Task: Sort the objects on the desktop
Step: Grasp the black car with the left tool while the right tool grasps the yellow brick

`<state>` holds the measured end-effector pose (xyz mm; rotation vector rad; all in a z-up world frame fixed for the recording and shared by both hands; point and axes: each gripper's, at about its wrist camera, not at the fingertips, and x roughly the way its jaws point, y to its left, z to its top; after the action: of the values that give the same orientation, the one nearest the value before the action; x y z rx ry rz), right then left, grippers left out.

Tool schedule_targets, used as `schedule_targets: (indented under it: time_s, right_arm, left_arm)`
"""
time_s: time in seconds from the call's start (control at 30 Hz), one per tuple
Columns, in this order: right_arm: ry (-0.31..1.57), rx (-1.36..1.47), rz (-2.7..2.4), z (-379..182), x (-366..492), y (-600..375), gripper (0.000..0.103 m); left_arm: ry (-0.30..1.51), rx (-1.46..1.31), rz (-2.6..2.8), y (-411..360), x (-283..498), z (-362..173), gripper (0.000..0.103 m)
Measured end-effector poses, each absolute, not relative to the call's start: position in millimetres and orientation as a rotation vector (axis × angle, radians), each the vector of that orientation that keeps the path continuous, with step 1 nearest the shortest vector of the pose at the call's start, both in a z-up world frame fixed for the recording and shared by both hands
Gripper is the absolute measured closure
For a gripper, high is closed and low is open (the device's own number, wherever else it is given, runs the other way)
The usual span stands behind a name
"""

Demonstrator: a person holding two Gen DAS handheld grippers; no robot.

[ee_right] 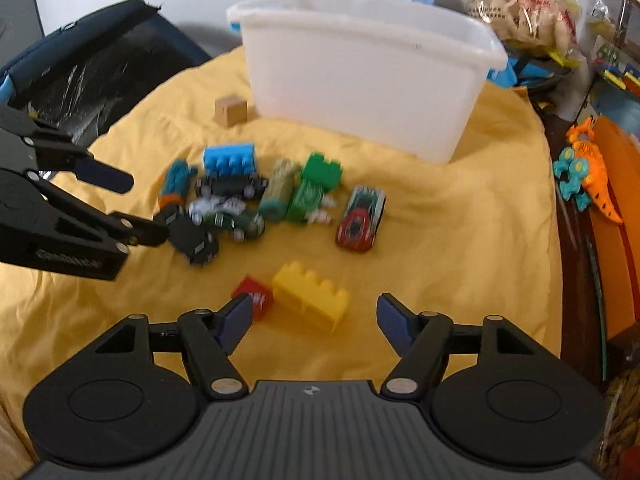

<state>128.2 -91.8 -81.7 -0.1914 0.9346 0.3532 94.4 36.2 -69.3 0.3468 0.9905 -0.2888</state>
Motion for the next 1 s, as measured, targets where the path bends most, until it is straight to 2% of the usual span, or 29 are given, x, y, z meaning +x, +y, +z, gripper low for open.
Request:
schedule_targets:
  time_s: [0.27, 0.6, 0.77, 0.87, 0.93, 1.0]
  right_arm:
    - [0.927, -0.166, 0.334, -85, 118, -97, 0.031]
    - [0.943, -0.128, 0.256, -91, 113, -110, 0.031]
    - [0.935, -0.14, 0.323, -94, 119, -110, 0.031]
    - [0.944, -0.178, 0.361, -101, 127, -108, 0.035]
    - [0.952, -0.176, 0.382, -104, 133, -108, 0.042]
    - [0.966, -0.18, 0.406, -106, 140, -106, 0.043]
  left_arm:
    - [1.018, 0.599, -0.504, 23, 113, -100, 0.043]
    - [1.012, 0.565, -0.649, -1, 72, -93, 0.046]
    - [1.033, 0.524, -0.568, 6, 94, -92, 0.047]
    - [1.061, 0.48, -0.581, 3, 104, -96, 0.047]
    - [1.08, 0.467, -0.591, -4, 105, -100, 0.047]
    - [1.09, 0.46, -0.58, -9, 108, -103, 0.05]
